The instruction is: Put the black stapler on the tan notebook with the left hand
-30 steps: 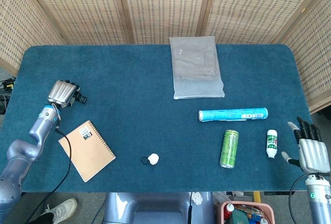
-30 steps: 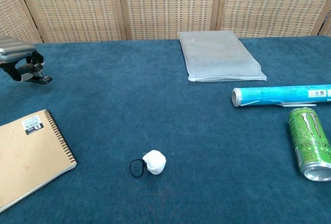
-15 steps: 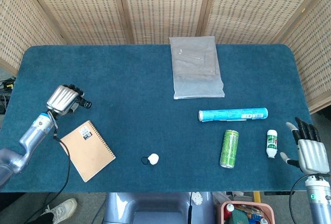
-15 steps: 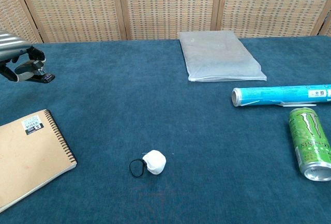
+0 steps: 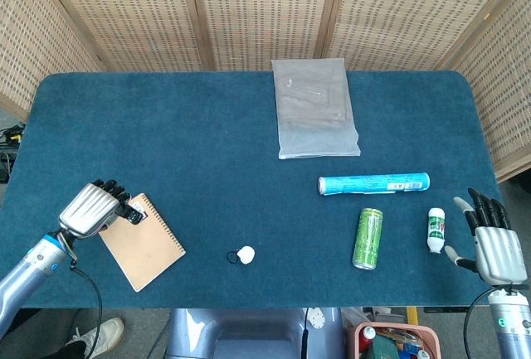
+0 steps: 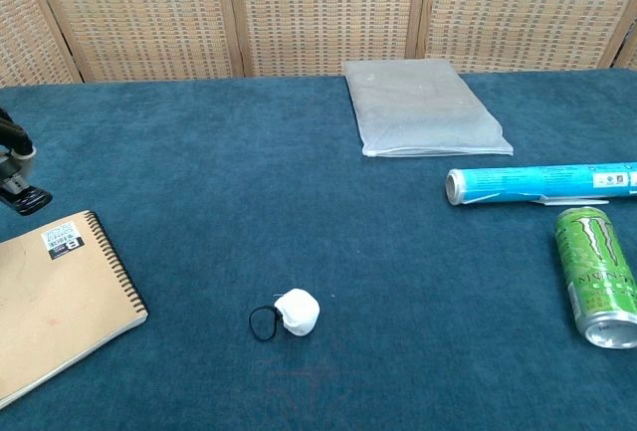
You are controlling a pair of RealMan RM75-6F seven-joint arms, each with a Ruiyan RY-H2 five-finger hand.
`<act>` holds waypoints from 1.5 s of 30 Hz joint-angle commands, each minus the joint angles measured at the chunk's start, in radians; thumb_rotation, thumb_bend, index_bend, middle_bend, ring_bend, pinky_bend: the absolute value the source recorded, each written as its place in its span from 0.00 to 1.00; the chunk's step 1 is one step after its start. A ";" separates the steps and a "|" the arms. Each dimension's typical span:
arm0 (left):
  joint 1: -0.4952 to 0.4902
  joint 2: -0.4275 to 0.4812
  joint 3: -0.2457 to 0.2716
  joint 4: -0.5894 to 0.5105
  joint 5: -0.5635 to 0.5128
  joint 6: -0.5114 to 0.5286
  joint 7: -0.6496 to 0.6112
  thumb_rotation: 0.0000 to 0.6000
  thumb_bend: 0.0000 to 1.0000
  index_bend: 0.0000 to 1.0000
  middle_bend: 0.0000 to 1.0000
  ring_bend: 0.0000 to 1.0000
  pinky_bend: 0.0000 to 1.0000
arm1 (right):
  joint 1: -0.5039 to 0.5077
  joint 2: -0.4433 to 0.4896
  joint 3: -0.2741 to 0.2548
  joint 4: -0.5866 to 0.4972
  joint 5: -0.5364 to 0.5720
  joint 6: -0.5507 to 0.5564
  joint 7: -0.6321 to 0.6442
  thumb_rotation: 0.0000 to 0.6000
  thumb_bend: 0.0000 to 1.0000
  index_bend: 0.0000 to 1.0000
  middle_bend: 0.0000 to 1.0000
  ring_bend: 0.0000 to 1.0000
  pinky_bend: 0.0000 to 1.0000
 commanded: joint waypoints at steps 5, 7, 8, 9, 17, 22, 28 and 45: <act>0.026 0.015 0.016 -0.057 0.014 -0.018 0.085 1.00 0.52 0.67 0.47 0.33 0.48 | -0.008 0.010 0.000 -0.011 -0.019 0.024 0.019 1.00 0.17 0.12 0.00 0.00 0.00; 0.027 0.003 0.012 -0.056 0.014 -0.028 0.101 1.00 0.52 0.67 0.47 0.33 0.48 | -0.010 0.013 -0.001 -0.014 -0.025 0.031 0.023 1.00 0.17 0.12 0.00 0.00 0.00; 0.025 -0.007 0.010 -0.054 0.013 -0.037 0.110 1.00 0.52 0.67 0.47 0.33 0.47 | -0.011 0.014 -0.002 -0.016 -0.029 0.034 0.024 1.00 0.17 0.12 0.00 0.00 0.00; 0.024 -0.014 0.007 -0.053 0.009 -0.042 0.116 1.00 0.52 0.67 0.47 0.33 0.47 | -0.012 0.015 -0.002 -0.017 -0.031 0.035 0.025 1.00 0.17 0.12 0.00 0.00 0.00; 0.018 -0.064 0.007 -0.048 0.011 -0.094 0.167 1.00 0.52 0.67 0.46 0.33 0.47 | -0.015 0.019 -0.002 -0.021 -0.034 0.042 0.030 1.00 0.17 0.12 0.00 0.00 0.00; 0.013 -0.099 0.008 -0.042 0.002 -0.134 0.204 1.00 0.52 0.67 0.46 0.33 0.46 | -0.018 0.022 -0.001 -0.022 -0.037 0.047 0.039 1.00 0.17 0.12 0.00 0.00 0.00; 0.013 -0.113 0.005 -0.050 -0.016 -0.167 0.251 1.00 0.50 0.66 0.43 0.33 0.43 | -0.020 0.026 0.000 -0.024 -0.037 0.050 0.046 1.00 0.17 0.12 0.00 0.00 0.00; 0.023 -0.077 -0.005 -0.119 -0.067 -0.196 0.288 1.00 0.34 0.27 0.09 0.07 0.13 | -0.023 0.029 0.001 -0.030 -0.038 0.052 0.046 1.00 0.17 0.12 0.00 0.00 0.00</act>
